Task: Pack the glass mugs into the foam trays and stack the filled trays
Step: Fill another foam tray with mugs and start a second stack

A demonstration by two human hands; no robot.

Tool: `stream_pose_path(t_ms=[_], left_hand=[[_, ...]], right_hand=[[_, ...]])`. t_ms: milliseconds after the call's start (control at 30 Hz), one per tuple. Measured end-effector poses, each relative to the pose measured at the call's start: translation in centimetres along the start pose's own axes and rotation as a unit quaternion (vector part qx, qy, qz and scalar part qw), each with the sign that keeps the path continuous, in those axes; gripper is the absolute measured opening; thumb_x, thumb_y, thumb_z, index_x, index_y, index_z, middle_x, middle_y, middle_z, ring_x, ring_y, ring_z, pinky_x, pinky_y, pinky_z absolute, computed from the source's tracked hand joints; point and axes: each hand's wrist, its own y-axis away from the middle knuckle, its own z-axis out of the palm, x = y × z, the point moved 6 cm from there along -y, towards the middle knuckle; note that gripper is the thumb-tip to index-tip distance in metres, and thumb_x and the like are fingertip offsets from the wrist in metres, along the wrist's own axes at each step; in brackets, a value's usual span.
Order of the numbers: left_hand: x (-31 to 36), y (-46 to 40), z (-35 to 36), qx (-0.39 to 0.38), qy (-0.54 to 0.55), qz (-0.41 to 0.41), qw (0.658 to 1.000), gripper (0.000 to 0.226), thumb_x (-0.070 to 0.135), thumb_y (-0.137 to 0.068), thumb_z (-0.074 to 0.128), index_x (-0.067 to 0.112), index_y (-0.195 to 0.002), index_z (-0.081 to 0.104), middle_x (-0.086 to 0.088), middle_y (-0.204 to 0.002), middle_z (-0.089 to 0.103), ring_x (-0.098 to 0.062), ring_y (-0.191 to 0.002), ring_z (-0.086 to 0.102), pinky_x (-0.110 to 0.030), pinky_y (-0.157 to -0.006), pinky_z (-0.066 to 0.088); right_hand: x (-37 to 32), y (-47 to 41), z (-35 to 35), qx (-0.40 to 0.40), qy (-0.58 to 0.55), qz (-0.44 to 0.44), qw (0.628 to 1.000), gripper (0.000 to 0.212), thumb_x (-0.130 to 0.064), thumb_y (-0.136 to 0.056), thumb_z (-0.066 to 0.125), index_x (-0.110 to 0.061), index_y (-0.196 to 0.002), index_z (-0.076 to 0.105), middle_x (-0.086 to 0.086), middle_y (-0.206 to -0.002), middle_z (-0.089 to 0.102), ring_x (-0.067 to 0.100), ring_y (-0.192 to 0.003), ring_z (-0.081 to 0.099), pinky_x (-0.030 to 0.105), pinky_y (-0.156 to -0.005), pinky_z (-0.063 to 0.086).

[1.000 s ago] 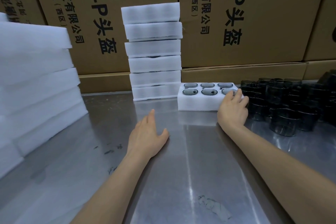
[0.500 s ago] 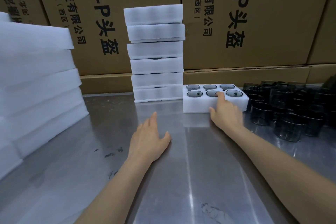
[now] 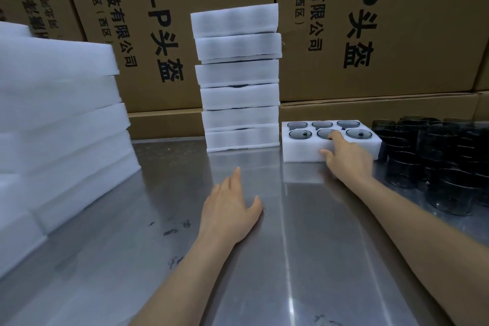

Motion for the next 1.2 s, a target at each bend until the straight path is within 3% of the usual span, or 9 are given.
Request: stream_pose_path(t_ms=[100,267,433,633,800,967,1067,1200], left_hand=[[0.0,-0.1,0.1,0.003,0.003,0.004,1.000,0.073,0.047,-0.090,0.043,0.022,-0.151,0.011,0.003,-0.145,0.037,-0.020,-0.128,0.036,-0.033,-0.100,0.035],[0.0,-0.2,0.2,0.005,0.006,0.003,1.000,0.072,0.048,-0.090,0.043,0.024,-0.150,0.011,0.004,-0.144,0.039,-0.019,-0.128,0.035,-0.033,-0.101,0.035],[0.0,-0.2,0.2,0.003,0.002,0.002,1.000,0.072,0.049,-0.091,0.042,0.024,-0.150,0.011,0.005,-0.141,0.040,-0.018,-0.126,0.036,-0.032,-0.099,0.035],[0.0,-0.2,0.2,0.009,-0.001,0.005,1.000,0.071,0.050,-0.091,0.041,0.024,-0.150,0.011,0.005,-0.138,0.042,-0.017,-0.125,0.036,-0.031,-0.099,0.035],[0.0,-0.4,0.3,0.003,-0.008,0.001,1.000,0.071,0.051,-0.091,0.041,0.026,-0.150,0.011,0.007,-0.140,0.040,-0.016,-0.128,0.034,-0.030,-0.100,0.035],[-0.1,-0.5,0.4,-0.004,-0.010,-0.004,1.000,0.071,0.051,-0.091,0.041,0.025,-0.150,0.012,0.006,-0.137,0.043,-0.017,-0.127,0.034,-0.030,-0.099,0.035],[-0.2,-0.4,0.4,-0.007,-0.009,-0.007,1.000,0.071,0.051,-0.090,0.041,0.025,-0.150,0.013,0.006,-0.139,0.042,-0.017,-0.127,0.034,-0.031,-0.099,0.036],[-0.3,-0.5,0.6,-0.017,-0.013,-0.007,1.000,0.068,0.050,-0.090,0.042,0.026,-0.149,0.017,0.006,-0.143,0.039,-0.018,-0.129,0.033,-0.033,-0.101,0.036]], right_hand=[[0.1,-0.7,0.8,-0.020,-0.014,-0.001,1.000,0.034,-0.033,-0.096,0.048,-0.016,-0.124,0.040,0.016,-0.099,0.067,0.036,-0.094,0.061,0.036,-0.062,0.035],[0.3,-1.4,1.4,-0.016,-0.028,-0.005,0.999,0.056,-0.037,-0.093,0.053,-0.018,-0.139,0.027,0.012,-0.096,0.068,0.034,-0.092,0.063,0.036,-0.062,0.036],[-0.9,-1.7,1.5,0.010,-0.001,-0.063,0.998,0.045,-0.041,-0.091,0.055,-0.020,-0.127,0.039,0.011,-0.094,0.068,0.032,-0.093,0.063,0.036,-0.064,0.038],[-1.6,-3.3,3.1,-0.015,0.023,-0.065,0.998,0.046,-0.040,-0.094,0.050,-0.019,-0.131,0.033,0.010,-0.105,0.066,0.032,-0.096,0.061,0.034,-0.062,0.035],[-0.7,-4.4,5.3,-0.121,-0.047,-0.026,0.991,0.065,-0.039,-0.096,0.045,-0.033,-0.149,0.008,0.005,-0.138,0.049,0.031,-0.121,0.049,0.043,-0.086,0.041],[-0.6,-4.4,6.1,-0.165,-0.083,-0.028,0.982,0.067,-0.037,-0.098,0.039,-0.033,-0.148,-0.006,0.008,-0.134,0.052,0.031,-0.119,0.049,0.046,-0.091,0.039],[-1.0,-3.8,5.7,-0.181,-0.085,-0.053,0.978,0.062,-0.037,-0.099,0.037,-0.033,-0.147,-0.002,0.006,-0.135,0.050,0.030,-0.121,0.047,0.048,-0.094,0.040],[-2.9,-1.7,4.5,-0.165,-0.075,-0.122,0.976,0.050,-0.038,-0.098,0.037,-0.030,-0.144,0.018,0.002,-0.145,0.040,0.023,-0.132,0.037,0.046,-0.097,0.037]])
